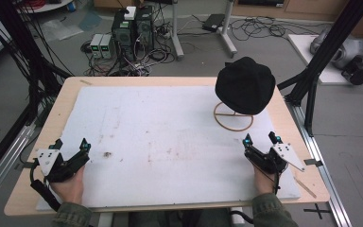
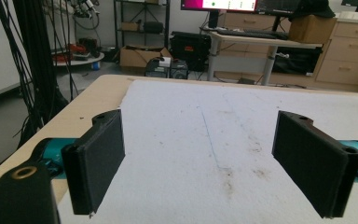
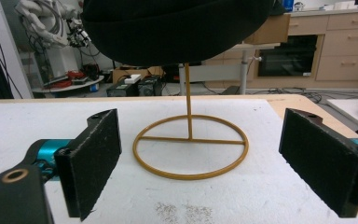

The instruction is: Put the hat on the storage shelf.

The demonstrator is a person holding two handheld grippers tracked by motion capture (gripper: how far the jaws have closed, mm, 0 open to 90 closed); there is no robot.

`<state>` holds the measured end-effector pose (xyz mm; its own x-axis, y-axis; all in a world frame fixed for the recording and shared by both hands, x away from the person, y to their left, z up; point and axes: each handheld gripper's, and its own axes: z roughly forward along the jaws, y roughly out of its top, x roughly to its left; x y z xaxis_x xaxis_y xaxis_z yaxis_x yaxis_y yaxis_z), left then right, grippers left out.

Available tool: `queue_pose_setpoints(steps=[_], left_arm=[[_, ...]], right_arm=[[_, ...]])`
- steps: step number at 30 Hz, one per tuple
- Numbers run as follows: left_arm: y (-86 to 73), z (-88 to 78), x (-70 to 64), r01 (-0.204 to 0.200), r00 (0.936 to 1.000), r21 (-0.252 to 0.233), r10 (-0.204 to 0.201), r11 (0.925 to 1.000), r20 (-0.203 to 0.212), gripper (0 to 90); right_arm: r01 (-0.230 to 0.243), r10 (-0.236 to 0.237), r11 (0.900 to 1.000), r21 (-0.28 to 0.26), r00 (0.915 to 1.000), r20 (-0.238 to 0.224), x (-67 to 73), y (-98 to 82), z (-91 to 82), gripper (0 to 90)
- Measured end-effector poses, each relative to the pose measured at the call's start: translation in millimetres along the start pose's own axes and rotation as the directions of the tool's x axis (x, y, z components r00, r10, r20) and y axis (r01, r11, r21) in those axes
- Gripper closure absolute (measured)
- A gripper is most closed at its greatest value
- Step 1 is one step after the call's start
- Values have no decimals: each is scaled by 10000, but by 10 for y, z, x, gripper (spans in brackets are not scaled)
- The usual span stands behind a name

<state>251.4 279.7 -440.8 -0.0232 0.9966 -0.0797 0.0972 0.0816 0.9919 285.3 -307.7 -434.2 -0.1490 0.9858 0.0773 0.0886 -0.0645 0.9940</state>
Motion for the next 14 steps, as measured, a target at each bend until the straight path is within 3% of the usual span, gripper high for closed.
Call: queue_pose_setpoints(steps=[14], left_arm=[[1, -3, 14, -18, 10000, 49, 18, 10000, 5, 171]], right_arm=[[-11, 11, 10000, 81, 10000, -87, 5, -7, 12, 120]])
